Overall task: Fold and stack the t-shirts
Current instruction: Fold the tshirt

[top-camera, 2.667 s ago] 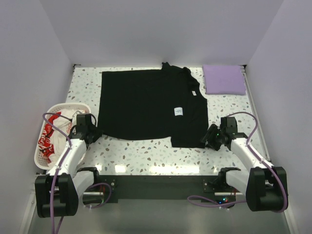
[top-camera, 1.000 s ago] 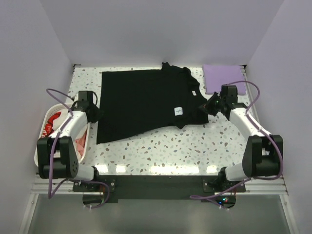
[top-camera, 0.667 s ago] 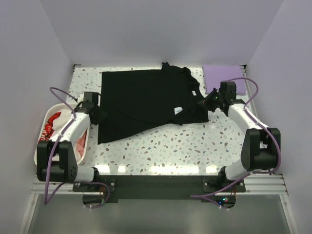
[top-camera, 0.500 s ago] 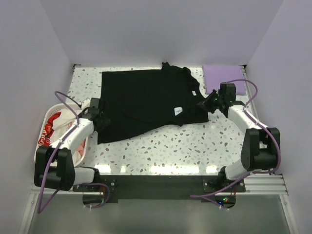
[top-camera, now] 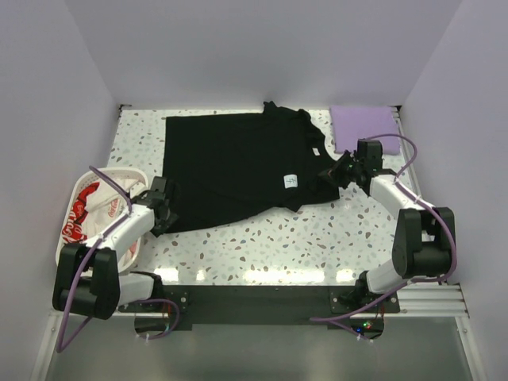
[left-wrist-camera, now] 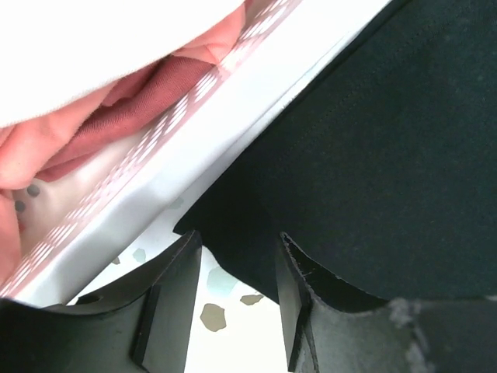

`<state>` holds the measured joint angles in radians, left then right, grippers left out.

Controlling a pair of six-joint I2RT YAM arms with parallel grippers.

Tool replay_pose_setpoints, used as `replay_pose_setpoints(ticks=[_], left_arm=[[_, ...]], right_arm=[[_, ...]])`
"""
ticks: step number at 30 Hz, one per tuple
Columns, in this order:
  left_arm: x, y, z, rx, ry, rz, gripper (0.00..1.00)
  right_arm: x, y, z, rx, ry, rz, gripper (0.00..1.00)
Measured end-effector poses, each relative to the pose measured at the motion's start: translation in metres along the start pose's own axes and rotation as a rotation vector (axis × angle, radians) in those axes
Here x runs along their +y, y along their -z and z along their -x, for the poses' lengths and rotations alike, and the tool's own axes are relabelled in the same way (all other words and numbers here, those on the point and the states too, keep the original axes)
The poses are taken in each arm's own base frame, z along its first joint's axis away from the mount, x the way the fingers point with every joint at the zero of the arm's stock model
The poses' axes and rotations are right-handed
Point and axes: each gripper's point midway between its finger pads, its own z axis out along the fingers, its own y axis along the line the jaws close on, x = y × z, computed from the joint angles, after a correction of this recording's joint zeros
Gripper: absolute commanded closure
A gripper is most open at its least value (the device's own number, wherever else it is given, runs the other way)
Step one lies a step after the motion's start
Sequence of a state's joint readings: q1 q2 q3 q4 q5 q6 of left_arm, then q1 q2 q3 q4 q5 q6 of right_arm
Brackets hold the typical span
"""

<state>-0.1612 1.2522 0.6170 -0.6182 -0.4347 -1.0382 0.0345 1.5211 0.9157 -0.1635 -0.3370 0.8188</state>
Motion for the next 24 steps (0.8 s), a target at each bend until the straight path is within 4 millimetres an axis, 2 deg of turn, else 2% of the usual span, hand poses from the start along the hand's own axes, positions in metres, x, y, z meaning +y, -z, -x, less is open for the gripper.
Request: replay_pose_setpoints(ticks=[9,19,24], left_arm=[[0.0,-0.001,0.0,-0.011,0.004,-0.003,0.5],[0.003,-0.008,-0.006,-0.007,0.002,0.017,0.61],[0.005,-0.009,-0.006,-0.007,0.0,0.023,0.59]], right_arm=[[-0.004,-0.001,-0.004,0.009,-0.002,0.0,1.0],[-0.006,-0.002,-0.008,0.018,-0.003,0.002,1.0],[-0.009,-0.003,-0.011,0.025,-0.007,-0.003,1.0]])
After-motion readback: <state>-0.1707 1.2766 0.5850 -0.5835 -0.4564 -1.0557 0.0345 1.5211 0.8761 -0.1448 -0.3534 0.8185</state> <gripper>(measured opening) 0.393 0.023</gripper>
